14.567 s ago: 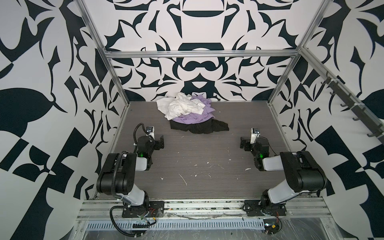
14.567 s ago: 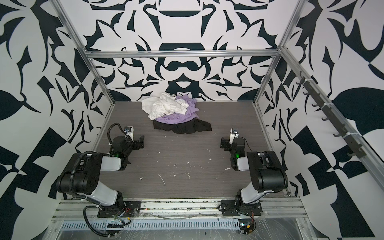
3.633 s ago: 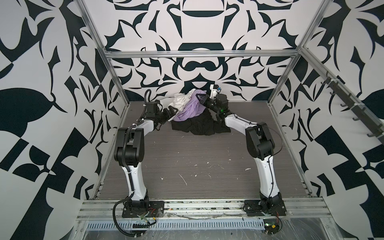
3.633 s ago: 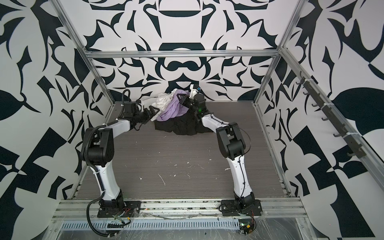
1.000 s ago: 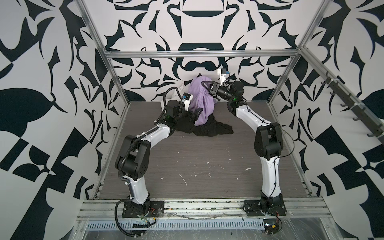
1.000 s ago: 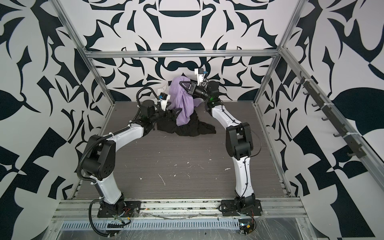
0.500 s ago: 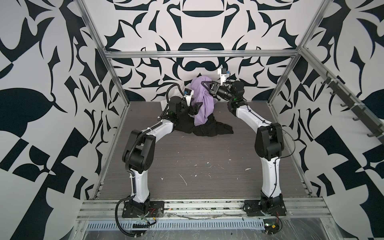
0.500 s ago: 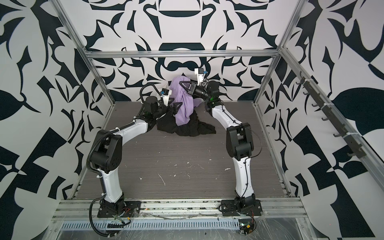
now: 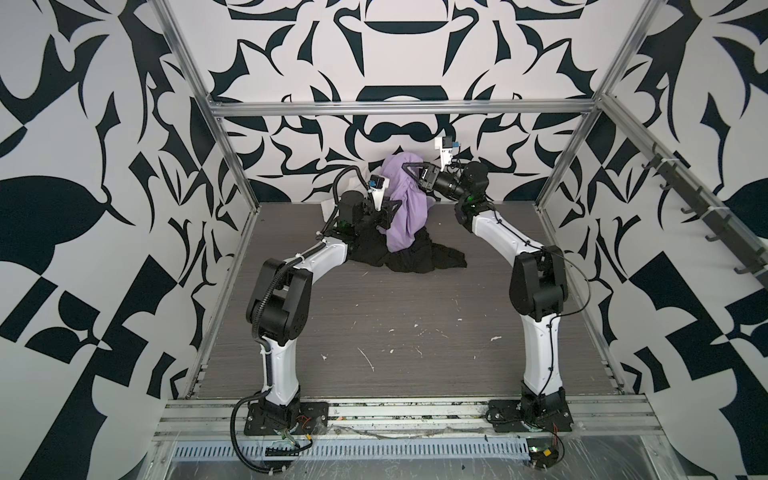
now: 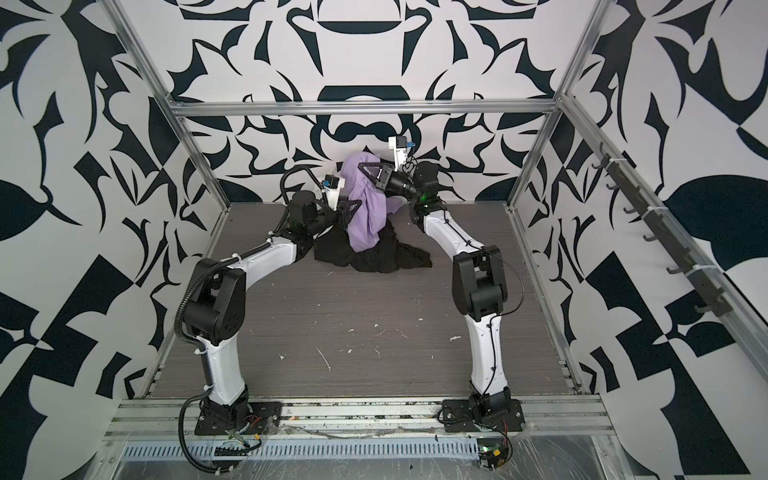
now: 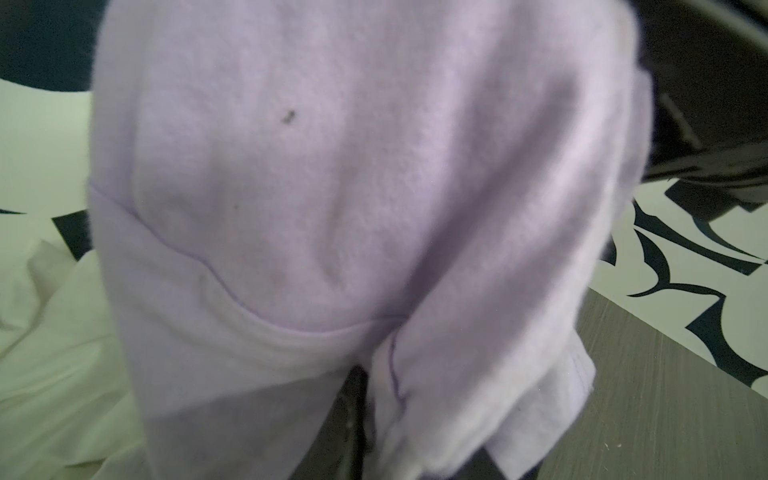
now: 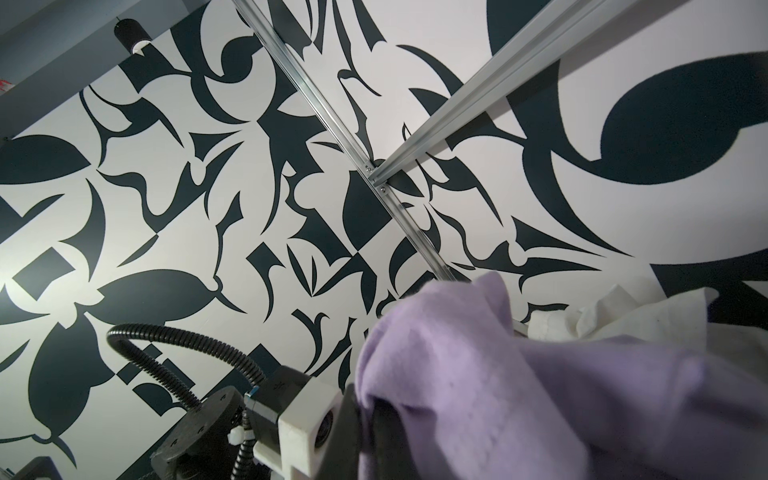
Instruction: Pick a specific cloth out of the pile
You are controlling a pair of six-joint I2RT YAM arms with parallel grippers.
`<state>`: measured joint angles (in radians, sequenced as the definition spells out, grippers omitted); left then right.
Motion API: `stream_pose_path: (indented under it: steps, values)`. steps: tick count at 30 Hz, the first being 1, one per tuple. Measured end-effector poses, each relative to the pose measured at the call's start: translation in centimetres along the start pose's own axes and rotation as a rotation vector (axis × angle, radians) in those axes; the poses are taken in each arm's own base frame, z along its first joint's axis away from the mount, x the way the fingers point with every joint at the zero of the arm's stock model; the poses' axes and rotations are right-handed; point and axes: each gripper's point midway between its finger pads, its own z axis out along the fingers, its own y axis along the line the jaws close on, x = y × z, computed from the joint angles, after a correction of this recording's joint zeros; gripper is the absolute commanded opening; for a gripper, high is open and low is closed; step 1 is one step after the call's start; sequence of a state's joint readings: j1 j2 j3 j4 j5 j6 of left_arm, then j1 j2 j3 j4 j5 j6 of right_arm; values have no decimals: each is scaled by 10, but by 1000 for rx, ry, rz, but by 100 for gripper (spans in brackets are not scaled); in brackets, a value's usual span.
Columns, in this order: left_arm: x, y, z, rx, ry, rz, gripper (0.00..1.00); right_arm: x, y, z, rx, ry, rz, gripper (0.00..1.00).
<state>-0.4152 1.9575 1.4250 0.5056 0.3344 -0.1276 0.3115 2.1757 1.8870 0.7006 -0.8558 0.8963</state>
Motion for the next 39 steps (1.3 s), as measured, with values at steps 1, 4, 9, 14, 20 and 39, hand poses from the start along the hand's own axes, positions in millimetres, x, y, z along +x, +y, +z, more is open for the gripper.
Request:
stream_pose_path:
  steps: [1, 4, 9, 14, 20, 39]
  values:
    - [0, 0, 0, 0, 0, -1, 15, 0, 0, 0, -1, 1, 0, 0]
    - [0, 0, 0, -2, 0, -5, 6, 2, 1, 1, -2, 3, 2, 0]
    - [0, 0, 0, -6, 1, -5, 0, 4, 1, 1, -2, 7, 6, 0]
    - [-1, -2, 1, -5, -5, -3, 0, 0, 11, 1, -9, 3, -3, 0]
    - [-11, -7, 0, -1, -25, 7, 0, -5, 23, 0, -15, 1, -12, 0]
    - [-56, -34, 1, 18, -96, 72, 0, -27, 60, -6, -45, -22, -72, 0]
